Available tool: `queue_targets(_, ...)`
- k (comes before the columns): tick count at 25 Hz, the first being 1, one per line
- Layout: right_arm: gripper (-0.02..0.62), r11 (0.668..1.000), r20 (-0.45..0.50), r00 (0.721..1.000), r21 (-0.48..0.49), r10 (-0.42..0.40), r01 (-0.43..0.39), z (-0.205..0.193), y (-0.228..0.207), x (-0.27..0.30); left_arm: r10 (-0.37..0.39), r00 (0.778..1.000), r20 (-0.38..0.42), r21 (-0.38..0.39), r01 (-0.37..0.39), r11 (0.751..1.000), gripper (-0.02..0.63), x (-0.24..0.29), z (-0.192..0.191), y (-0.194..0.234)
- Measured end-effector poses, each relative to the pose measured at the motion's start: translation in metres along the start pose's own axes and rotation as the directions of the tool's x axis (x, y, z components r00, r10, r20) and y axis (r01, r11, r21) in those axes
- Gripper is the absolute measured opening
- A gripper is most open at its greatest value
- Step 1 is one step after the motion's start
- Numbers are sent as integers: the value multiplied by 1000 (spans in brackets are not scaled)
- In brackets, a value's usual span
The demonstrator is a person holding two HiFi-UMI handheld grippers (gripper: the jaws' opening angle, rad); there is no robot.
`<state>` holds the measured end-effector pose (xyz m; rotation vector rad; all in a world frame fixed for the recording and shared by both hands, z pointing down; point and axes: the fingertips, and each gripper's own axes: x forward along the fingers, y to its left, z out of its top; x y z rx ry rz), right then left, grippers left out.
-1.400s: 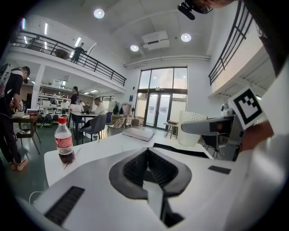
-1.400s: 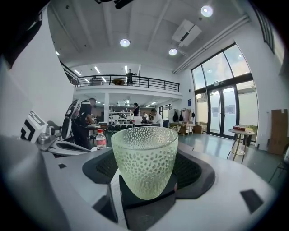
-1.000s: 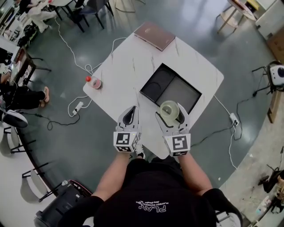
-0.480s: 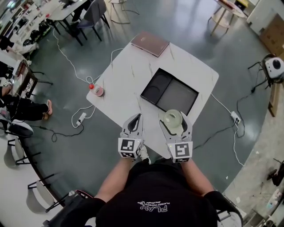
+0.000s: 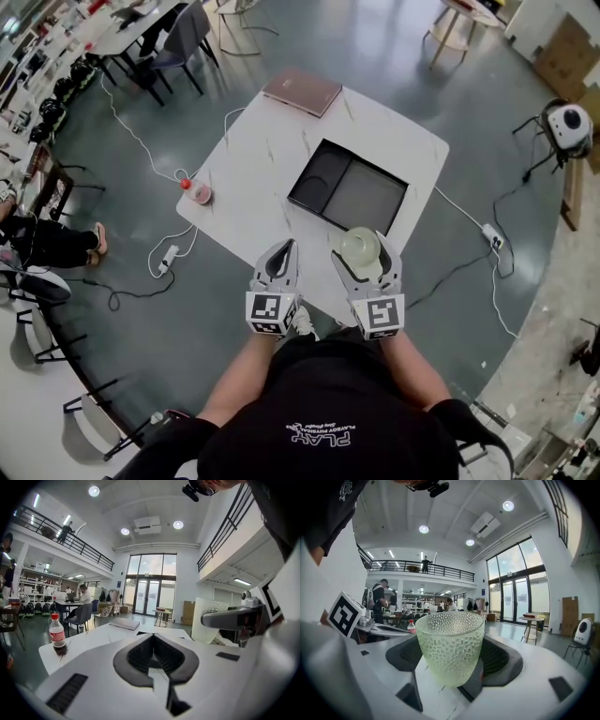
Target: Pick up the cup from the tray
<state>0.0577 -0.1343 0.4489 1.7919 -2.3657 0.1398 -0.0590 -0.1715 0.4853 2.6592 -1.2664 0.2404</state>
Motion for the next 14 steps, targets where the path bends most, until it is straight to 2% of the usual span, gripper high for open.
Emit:
queue_targets(5,367,1000,11,1000,7,-7,7,-2,-1,-4,-29,999,23,22,29,999,8,5,11,-10)
queue_targets(14,367,1000,0,1000,11,-17,17,-12,2,-8,-51,999,7,35,50,998,8,2,-1,-15)
